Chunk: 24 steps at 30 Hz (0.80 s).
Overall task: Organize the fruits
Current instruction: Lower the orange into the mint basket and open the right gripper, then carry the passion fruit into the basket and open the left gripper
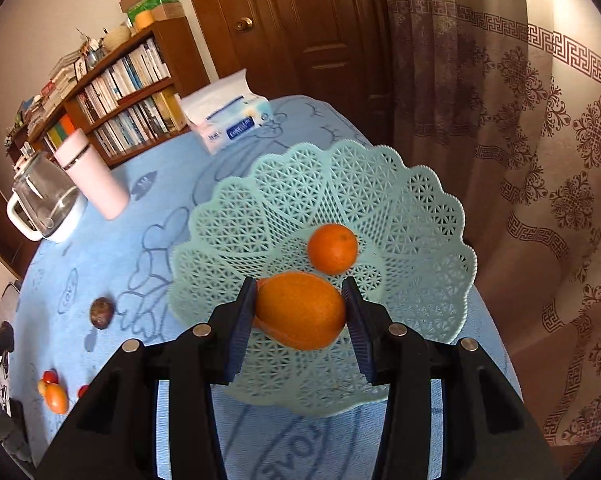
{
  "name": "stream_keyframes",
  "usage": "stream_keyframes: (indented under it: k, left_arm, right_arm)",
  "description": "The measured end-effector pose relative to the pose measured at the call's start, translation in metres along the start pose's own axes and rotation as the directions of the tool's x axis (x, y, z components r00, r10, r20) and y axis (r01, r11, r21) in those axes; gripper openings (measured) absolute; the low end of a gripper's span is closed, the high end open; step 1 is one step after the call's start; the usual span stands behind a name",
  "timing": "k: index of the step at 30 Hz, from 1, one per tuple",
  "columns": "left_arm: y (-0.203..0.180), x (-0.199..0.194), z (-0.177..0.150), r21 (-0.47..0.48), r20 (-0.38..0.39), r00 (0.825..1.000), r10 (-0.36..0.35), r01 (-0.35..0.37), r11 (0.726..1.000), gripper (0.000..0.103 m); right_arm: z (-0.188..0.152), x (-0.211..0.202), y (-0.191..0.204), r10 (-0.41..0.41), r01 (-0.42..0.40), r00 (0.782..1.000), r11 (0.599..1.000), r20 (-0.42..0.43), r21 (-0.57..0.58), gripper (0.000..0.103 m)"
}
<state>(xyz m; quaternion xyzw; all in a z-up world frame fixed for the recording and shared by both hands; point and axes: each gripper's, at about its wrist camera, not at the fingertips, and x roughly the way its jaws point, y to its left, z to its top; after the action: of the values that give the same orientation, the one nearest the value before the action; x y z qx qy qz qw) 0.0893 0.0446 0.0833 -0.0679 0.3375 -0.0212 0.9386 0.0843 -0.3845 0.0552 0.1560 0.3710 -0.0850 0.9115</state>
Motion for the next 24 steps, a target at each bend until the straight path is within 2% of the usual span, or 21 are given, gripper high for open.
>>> stream_keyframes:
  k: [9,12,20,22,24]
  left_arm:
    - [-0.008,0.0,0.0,0.024,-0.005,1.0,0.008,-0.008,1.0,0.043]
    - [-0.014,0.0,0.0,0.037,-0.005,1.0,0.01,-0.01,0.999,0.043]
    - [-0.037,-0.002,0.002,0.093,0.001,1.0,0.009,-0.009,0.996,0.043]
    - [-0.047,-0.003,0.003,0.116,0.003,1.0,0.004,-0.005,0.993,0.043]
    - [-0.058,-0.004,0.003,0.138,0.006,1.0,-0.003,0.002,0.99,0.043]
  right_arm:
    - [-0.007,0.019,-0.003,-0.043,0.042,0.998,0.999,-0.038,-0.021,0.045]
    - [-0.007,0.02,-0.008,-0.025,0.025,0.999,1.0,-0.038,-0.002,0.045]
    - [-0.004,0.0,-0.014,0.023,-0.025,0.999,0.999,0.047,0.04,0.045]
    - [-0.004,-0.008,-0.016,0.011,-0.016,0.995,0.998,0.099,0.053,0.047]
    - [-0.005,-0.013,-0.017,-0.013,0.004,0.989,0.998,0.15,0.057,0.054]
